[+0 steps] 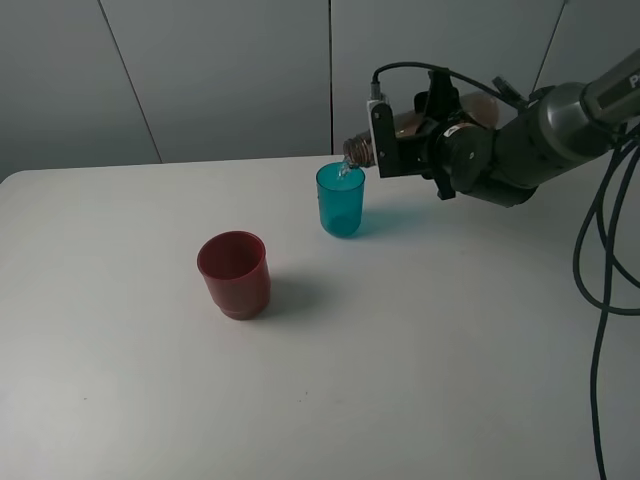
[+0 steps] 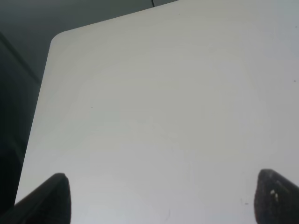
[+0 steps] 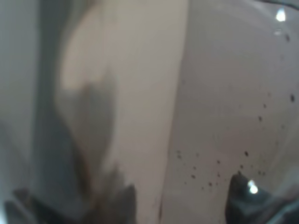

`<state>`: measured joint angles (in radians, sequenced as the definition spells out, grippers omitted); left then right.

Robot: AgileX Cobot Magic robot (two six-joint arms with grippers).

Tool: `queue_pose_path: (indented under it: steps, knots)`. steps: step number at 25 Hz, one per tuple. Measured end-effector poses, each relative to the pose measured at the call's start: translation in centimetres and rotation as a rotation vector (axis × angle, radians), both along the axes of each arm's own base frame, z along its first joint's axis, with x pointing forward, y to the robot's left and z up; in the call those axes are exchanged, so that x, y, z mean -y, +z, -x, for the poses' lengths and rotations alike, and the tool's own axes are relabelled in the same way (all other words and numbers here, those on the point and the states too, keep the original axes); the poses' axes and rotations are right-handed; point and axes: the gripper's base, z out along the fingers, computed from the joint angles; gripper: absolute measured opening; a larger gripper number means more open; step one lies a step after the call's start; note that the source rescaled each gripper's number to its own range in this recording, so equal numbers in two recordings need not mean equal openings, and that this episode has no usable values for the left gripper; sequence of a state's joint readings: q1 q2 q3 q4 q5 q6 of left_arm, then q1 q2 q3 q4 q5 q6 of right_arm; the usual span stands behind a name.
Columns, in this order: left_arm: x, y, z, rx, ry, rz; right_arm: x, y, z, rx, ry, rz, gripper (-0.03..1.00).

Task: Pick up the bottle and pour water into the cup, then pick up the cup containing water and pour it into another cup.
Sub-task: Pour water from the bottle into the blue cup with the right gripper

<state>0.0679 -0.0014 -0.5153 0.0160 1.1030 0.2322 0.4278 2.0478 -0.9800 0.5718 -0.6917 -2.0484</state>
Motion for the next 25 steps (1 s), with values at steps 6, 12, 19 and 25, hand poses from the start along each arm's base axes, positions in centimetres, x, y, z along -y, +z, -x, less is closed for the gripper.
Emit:
queue_pose_path:
  steps: [6,12,19,25]
  knots:
    - [0.00,0.00,0.00,0.000,0.000,0.000,0.06,0.03,-0.01,0.004,-0.002,0.013,0.02]
    - [0.00,0.00,0.00,0.000,0.000,0.000,0.10,0.02,-0.01,0.004,0.000,0.030,0.02]
    - [0.00,0.00,0.00,0.000,0.000,0.000,-0.03,0.39,-0.33,0.017,-0.004,0.021,0.02]
    - [0.00,0.00,0.00,0.000,-0.001,-0.002,-0.07,0.50,-0.42,0.022,-0.003,0.021,0.02]
